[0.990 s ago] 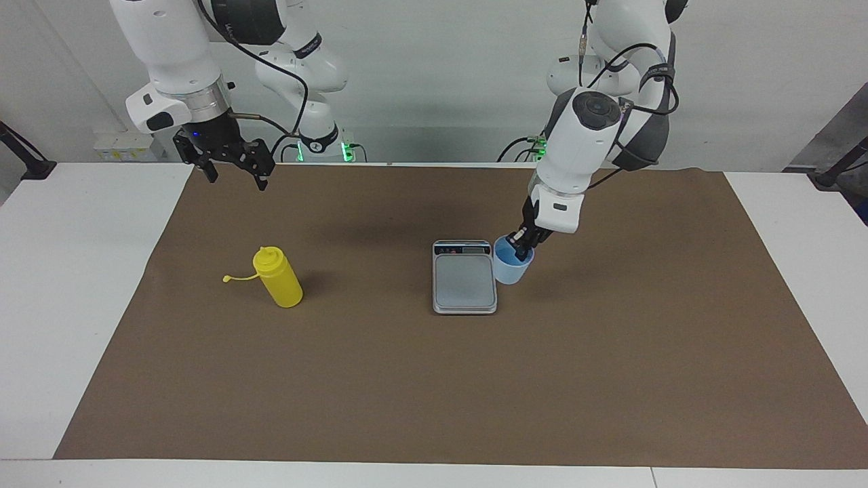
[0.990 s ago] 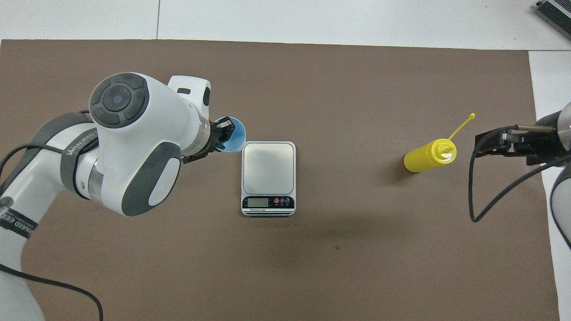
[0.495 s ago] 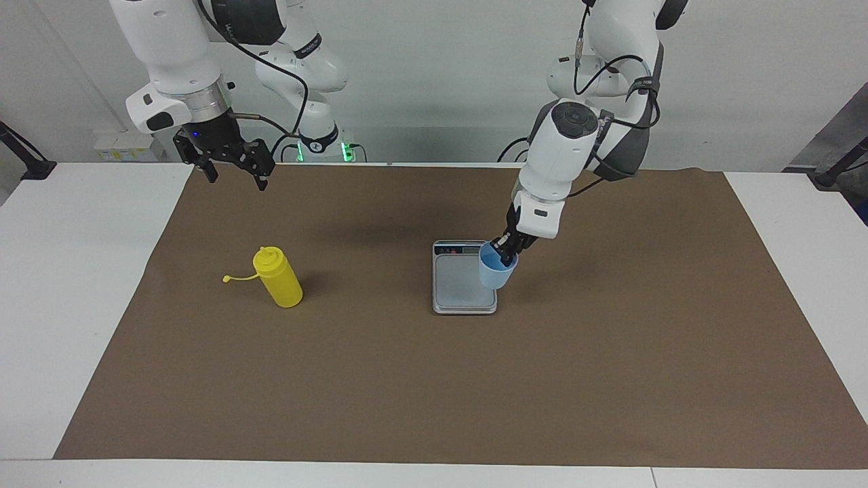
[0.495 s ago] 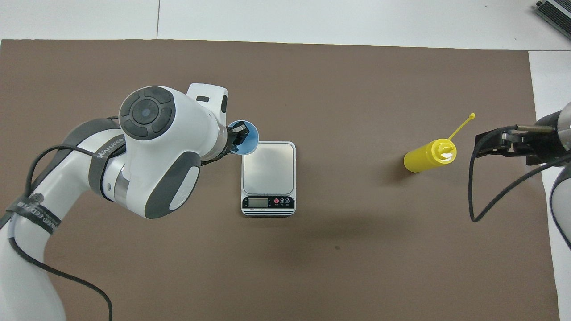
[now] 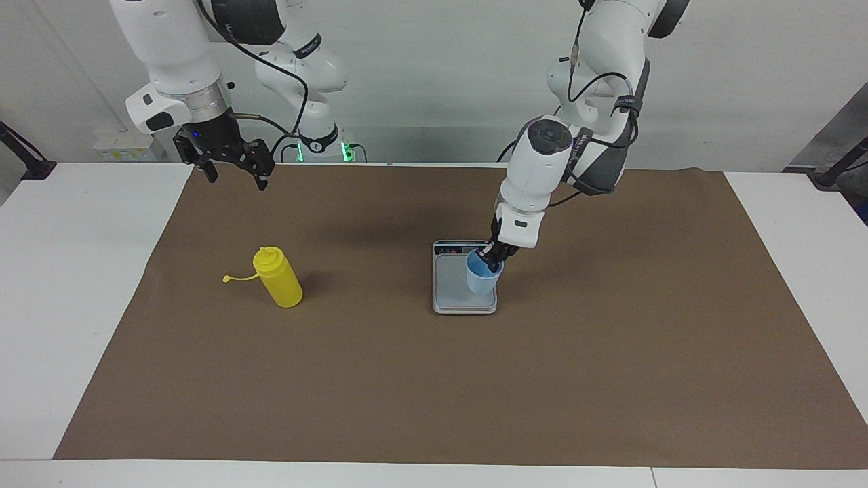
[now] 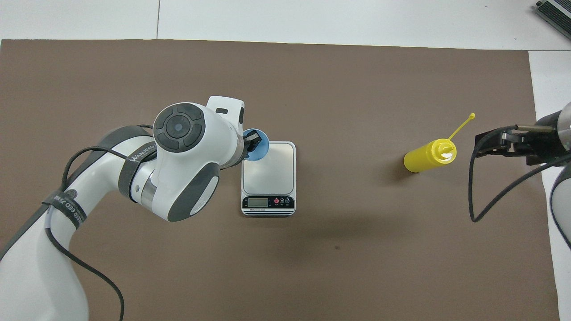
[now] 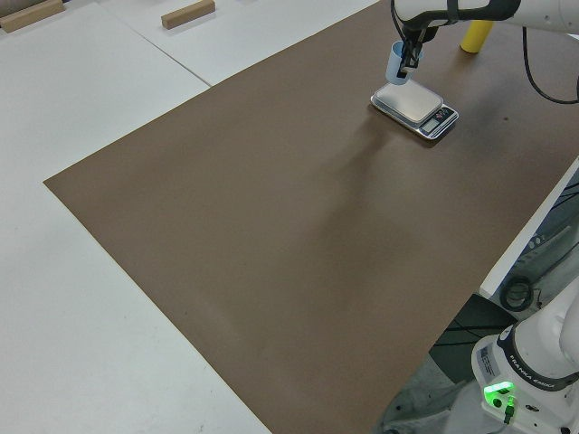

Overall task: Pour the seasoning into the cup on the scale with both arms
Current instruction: 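Lift the blue cup with the left gripper and carry it over the scale, then lower the blue cup onto the scale and open the left gripper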

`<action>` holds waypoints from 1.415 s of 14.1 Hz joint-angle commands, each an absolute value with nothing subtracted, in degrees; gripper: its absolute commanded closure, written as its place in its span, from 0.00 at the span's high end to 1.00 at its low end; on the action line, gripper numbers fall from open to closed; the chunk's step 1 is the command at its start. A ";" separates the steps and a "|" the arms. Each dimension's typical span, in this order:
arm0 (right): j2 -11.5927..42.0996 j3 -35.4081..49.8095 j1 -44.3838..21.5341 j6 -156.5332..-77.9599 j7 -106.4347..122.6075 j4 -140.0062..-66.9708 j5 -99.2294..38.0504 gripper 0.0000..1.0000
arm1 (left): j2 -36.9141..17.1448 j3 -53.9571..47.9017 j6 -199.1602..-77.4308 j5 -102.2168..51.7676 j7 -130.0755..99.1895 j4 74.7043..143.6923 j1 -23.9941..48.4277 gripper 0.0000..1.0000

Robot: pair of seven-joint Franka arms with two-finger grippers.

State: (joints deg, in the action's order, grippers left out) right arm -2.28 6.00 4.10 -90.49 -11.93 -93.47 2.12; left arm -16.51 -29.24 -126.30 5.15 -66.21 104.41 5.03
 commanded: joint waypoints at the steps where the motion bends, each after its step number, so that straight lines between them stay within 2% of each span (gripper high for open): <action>1: -3.34 6.06 4.75 -91.14 -11.95 -94.75 0.97 1.00 | -17.40 -29.88 -128.49 8.69 -69.87 105.73 5.45 0.00; 13: -3.34 6.06 4.75 -91.14 -11.95 -94.75 0.97 1.00 | -18.72 -29.97 -131.48 11.43 -71.37 107.49 5.97 0.00; 16: -3.34 6.07 4.75 -91.14 -11.95 -94.75 0.97 1.00 | -18.81 -29.97 -130.96 11.43 -71.37 107.14 6.06 0.11; 19: -3.34 6.07 4.66 -91.14 -11.95 -94.75 0.97 1.00 | -18.81 -30.15 -130.69 11.43 -71.37 106.96 6.06 0.11; 20: -3.34 6.06 4.66 -91.14 -11.95 -94.75 0.97 1.00 | -18.81 -30.15 -130.69 11.43 -71.28 106.88 6.06 0.19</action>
State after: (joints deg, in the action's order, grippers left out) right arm -2.28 6.00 4.10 -90.49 -11.93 -93.47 2.12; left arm -18.86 -30.29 -130.45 9.90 -69.93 106.95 5.69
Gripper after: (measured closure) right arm 0.000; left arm 0.885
